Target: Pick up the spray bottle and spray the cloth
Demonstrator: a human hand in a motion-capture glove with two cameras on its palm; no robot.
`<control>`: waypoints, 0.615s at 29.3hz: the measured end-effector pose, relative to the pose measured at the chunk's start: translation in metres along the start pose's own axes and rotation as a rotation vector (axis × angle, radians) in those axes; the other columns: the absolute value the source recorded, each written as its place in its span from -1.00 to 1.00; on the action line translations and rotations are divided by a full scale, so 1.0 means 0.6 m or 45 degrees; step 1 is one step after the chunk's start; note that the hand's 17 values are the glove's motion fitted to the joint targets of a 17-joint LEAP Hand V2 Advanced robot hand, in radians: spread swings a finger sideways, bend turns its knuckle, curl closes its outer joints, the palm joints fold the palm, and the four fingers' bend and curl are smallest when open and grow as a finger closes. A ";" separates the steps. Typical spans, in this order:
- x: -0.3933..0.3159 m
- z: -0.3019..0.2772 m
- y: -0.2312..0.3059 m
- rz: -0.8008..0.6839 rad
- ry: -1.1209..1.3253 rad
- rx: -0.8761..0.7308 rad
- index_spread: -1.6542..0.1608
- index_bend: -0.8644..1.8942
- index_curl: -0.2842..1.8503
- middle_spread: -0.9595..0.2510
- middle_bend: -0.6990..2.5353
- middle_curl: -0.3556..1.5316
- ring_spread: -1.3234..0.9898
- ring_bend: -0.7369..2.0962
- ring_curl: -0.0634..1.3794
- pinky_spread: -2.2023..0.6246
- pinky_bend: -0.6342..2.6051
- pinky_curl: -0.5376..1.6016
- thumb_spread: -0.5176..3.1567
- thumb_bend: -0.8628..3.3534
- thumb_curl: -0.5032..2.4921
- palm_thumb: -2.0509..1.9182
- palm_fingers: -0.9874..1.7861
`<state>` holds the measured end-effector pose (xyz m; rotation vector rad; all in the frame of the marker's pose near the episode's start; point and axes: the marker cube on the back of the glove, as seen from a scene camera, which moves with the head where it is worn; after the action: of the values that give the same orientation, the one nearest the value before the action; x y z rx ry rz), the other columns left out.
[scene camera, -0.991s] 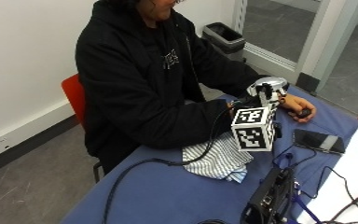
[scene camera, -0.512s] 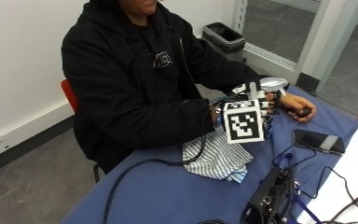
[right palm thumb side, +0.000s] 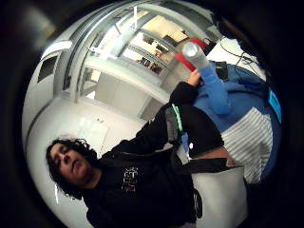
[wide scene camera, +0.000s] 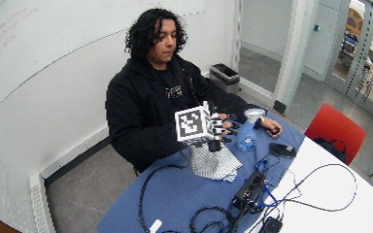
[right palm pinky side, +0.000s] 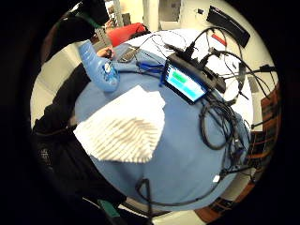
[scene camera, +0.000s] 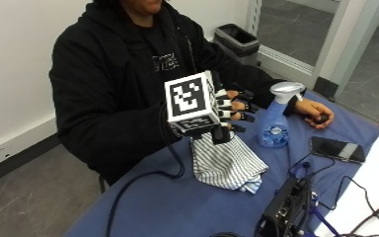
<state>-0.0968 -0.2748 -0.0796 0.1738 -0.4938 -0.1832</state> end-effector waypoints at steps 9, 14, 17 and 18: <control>0.022 -0.028 0.116 0.023 0.390 -0.169 0.49 -0.29 -0.39 0.58 -0.42 -0.19 0.14 -0.20 -0.38 0.71 -0.38 -0.14 -0.09 -0.60 -0.31 0.31 -0.02; 0.029 -0.008 0.143 0.084 0.537 -0.208 0.45 -0.29 -0.42 0.55 -0.44 -0.21 0.14 -0.21 -0.40 0.71 -0.39 -0.15 -0.07 -0.60 -0.33 0.30 -0.07; 0.030 -0.017 0.199 0.062 0.558 -0.283 0.45 -0.29 -0.43 0.54 -0.44 -0.21 0.14 -0.21 -0.40 0.72 -0.39 -0.15 -0.07 -0.60 -0.34 0.30 -0.08; 0.030 -0.017 0.210 0.063 0.558 -0.293 0.45 -0.29 -0.44 0.54 -0.44 -0.22 0.14 -0.21 -0.41 0.72 -0.39 -0.15 -0.07 -0.60 -0.34 0.30 -0.08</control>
<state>-0.0594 -0.1553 -0.0539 -0.0259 -0.0393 -0.1465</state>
